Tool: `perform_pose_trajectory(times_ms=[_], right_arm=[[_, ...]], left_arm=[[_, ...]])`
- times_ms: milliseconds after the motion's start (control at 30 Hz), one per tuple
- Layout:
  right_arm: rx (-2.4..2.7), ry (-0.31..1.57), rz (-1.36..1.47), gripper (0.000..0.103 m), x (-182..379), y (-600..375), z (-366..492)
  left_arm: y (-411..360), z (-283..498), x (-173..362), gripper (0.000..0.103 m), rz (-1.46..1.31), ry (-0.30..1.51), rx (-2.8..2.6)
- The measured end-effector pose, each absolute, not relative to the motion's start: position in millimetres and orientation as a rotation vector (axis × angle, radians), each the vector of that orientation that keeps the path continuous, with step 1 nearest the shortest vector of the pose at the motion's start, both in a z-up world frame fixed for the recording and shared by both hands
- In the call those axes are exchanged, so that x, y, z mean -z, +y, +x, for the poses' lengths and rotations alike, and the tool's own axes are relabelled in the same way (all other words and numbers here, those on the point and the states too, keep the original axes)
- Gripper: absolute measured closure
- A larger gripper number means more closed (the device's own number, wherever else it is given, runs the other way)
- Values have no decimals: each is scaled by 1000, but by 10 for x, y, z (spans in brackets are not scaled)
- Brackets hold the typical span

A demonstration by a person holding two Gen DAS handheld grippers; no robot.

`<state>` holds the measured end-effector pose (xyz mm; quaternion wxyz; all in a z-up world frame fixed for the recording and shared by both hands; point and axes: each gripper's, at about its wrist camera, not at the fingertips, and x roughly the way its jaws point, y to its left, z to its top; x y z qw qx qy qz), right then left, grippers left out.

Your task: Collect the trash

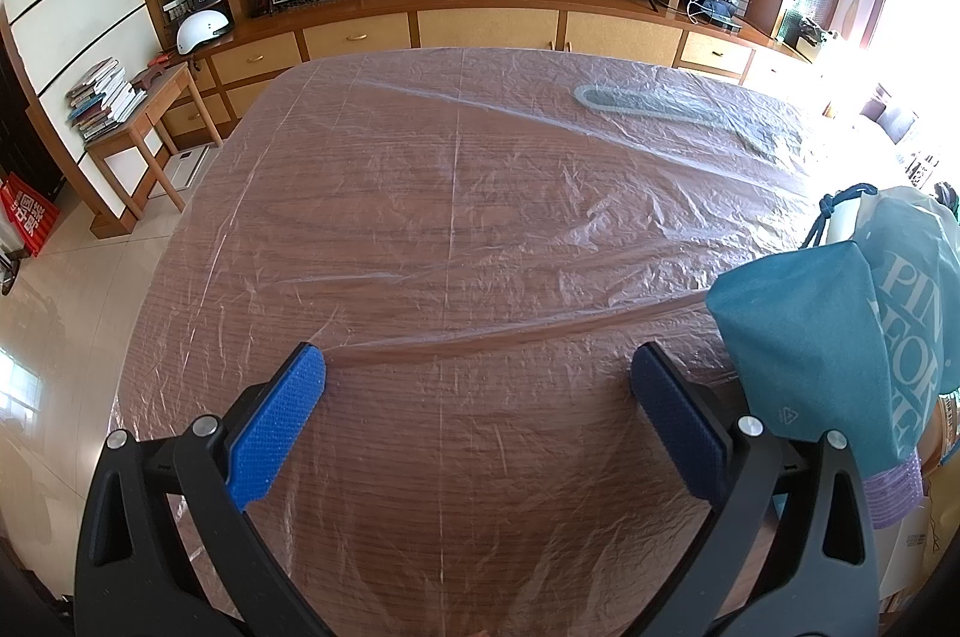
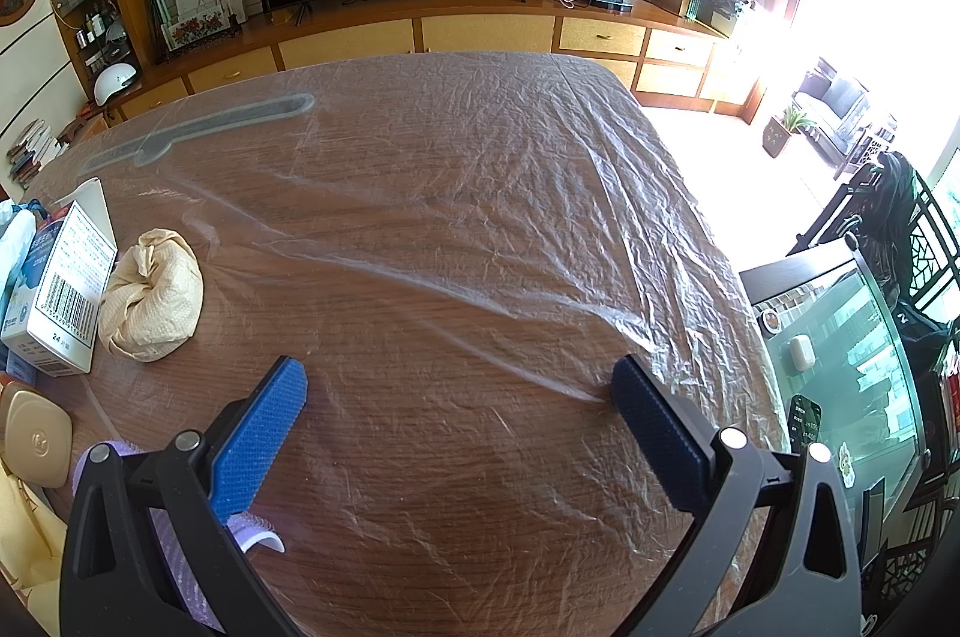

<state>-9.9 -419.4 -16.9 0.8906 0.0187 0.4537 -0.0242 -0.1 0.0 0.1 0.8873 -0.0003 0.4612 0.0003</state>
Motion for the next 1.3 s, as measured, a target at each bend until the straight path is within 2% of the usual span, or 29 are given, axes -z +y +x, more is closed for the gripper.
perform_pose_trajectory(times_ms=[200, 467, 633, 867, 1033, 1300], right_arm=[[61, 947, 45, 4, 141, -4225, -96], [29, 823, 73, 4, -479, -4295, -343], [2, 822, 124, 4, -589, -4252, -570], [-69, 866, 205, 4, -513, -4027, -752], [-92, 900, 225, 9, -394, -3876, -782], [-61, 934, 233, 10, -303, -3716, -886]], left_arm=[[17, 0, -3, 1, 11, 961, 9], [160, -225, -346, 2, 9, 905, 22], [-50, -536, -520, 2, 41, 859, 111], [-314, -993, -570, 2, 69, 866, 282], [-487, -1270, -501, 1, 135, 885, 376], [-673, -1473, -349, 2, 190, 934, 554]])
